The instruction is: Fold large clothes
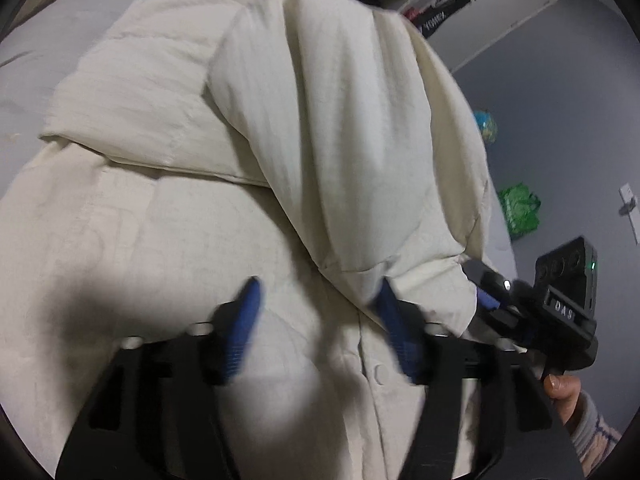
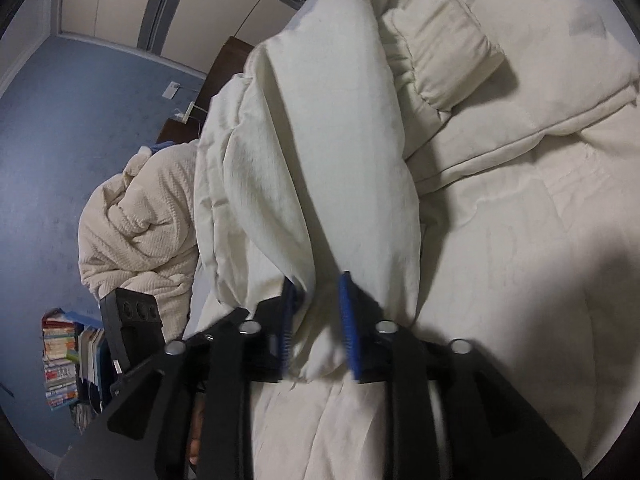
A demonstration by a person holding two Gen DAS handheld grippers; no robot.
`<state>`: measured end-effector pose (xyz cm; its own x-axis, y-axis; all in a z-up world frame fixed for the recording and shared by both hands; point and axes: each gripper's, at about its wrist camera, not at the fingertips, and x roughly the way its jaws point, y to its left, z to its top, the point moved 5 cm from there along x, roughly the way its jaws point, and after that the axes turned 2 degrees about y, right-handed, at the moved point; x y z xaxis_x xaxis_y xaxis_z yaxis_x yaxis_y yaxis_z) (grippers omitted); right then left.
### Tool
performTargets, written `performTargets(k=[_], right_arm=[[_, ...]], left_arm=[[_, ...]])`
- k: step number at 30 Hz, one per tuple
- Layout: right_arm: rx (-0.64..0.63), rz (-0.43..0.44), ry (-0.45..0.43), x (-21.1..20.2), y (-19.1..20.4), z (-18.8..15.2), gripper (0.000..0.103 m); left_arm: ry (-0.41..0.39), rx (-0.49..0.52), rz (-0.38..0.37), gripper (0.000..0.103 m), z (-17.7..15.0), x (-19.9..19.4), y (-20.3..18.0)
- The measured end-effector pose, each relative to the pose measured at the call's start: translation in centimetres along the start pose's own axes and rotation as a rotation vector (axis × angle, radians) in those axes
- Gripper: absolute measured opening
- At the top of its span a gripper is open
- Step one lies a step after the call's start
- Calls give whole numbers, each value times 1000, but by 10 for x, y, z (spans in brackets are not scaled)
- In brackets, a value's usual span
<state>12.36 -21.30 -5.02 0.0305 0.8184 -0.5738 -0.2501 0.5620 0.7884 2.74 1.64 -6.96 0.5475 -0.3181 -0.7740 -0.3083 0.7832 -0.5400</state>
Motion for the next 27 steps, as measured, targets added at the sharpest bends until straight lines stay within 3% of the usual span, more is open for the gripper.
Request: performTargets(k=[1, 2, 4, 6, 13, 18, 21, 27], right_arm=[[-6, -1, 3, -5, 1, 0, 36], [-16, -6, 5, -11, 2, 0, 39], [-31, -14, 5, -26, 1, 1, 50], [-37, -35, 3, -48, -4, 2, 53], [-9, -89, -44, -138, -46, 7, 59], [27, -219, -89, -198, -94, 1, 59], [79, -273, -94, -214, -121, -8, 59], [142, -292, -62, -217, -145, -27, 59]], left_arm=[[-9, -9, 8, 79, -1, -4, 1], [-12, -17, 14, 83, -3, -9, 2], [-6, -27, 23, 84, -4, -21, 5], [7, -20, 43, 87, -8, -31, 7], [15, -7, 138, 89, -22, -88, 37], [9, -42, 211, 89, -36, -121, 75], [7, -53, 278, 89, -44, -134, 91], [24, -119, 284, 89, -61, -140, 113]])
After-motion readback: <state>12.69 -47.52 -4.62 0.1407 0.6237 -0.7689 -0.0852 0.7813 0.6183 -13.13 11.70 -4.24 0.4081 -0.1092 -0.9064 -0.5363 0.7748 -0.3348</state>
